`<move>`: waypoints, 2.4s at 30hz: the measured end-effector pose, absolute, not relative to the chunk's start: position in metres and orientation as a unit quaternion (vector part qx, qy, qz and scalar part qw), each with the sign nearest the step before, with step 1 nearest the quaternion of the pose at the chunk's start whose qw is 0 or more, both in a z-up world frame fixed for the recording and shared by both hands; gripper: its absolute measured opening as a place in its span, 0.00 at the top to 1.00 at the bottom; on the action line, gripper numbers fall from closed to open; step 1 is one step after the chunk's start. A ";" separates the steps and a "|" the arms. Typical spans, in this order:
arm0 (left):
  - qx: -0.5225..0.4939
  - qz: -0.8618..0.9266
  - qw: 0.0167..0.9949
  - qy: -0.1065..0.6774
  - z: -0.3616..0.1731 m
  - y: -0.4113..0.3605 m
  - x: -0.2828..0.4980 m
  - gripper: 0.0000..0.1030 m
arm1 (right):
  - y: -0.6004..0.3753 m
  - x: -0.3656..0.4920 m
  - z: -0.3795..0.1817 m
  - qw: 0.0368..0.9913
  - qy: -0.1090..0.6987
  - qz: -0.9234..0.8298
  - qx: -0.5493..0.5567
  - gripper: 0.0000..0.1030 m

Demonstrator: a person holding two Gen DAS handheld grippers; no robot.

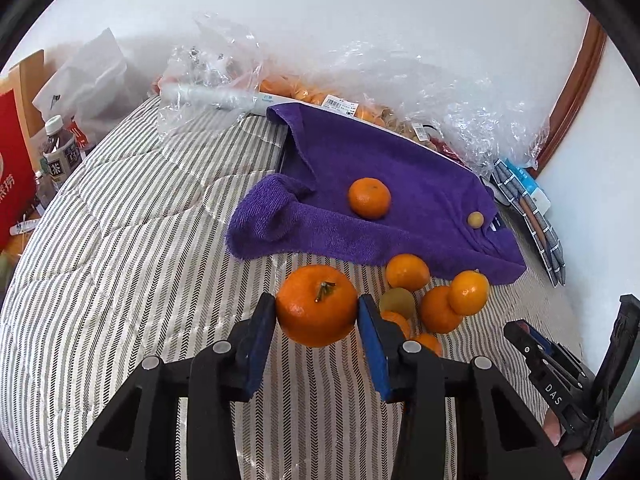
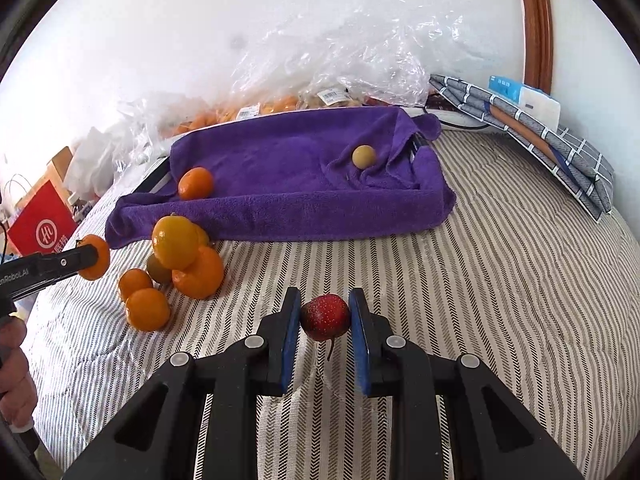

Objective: Organize fruits
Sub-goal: 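Grasp the large leafy orange from the pile with the left gripper, then carry the strawberry in the right gripper onto the towel while the left carries the orange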

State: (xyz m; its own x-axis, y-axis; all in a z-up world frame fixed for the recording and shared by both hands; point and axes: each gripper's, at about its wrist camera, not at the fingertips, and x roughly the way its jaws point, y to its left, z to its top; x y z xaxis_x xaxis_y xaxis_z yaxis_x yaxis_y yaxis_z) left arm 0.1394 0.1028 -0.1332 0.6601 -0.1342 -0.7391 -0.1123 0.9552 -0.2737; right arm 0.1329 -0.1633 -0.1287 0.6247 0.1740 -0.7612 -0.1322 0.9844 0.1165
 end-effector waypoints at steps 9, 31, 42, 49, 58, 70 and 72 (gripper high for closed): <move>-0.152 0.000 0.903 0.401 -0.126 0.110 0.129 0.61 | -0.156 0.128 -0.130 0.897 0.434 0.084 0.005 0.76; -0.144 0.009 0.922 0.359 -0.084 0.107 0.145 0.61 | -0.167 0.134 -0.069 0.923 0.377 0.075 0.003 0.76; -0.135 0.012 0.925 0.354 -0.085 0.105 0.183 0.61 | -0.167 0.173 -0.055 0.931 0.358 0.074 0.007 0.76; -0.143 0.006 0.923 0.357 -0.091 0.103 0.215 0.61 | -0.158 0.209 -0.063 0.931 0.357 0.077 0.005 0.76; -0.151 0.012 0.914 0.376 -0.115 0.104 0.263 0.61 | -0.151 0.246 -0.082 0.925 0.373 0.075 -0.003 0.76; -0.154 0.008 0.907 0.392 -0.143 0.099 0.284 0.61 | -0.154 0.266 -0.110 0.913 0.398 0.083 0.004 0.76; -0.148 0.014 0.910 0.388 -0.144 0.097 0.284 0.61 | -0.156 0.266 -0.113 0.910 0.405 0.090 0.015 0.76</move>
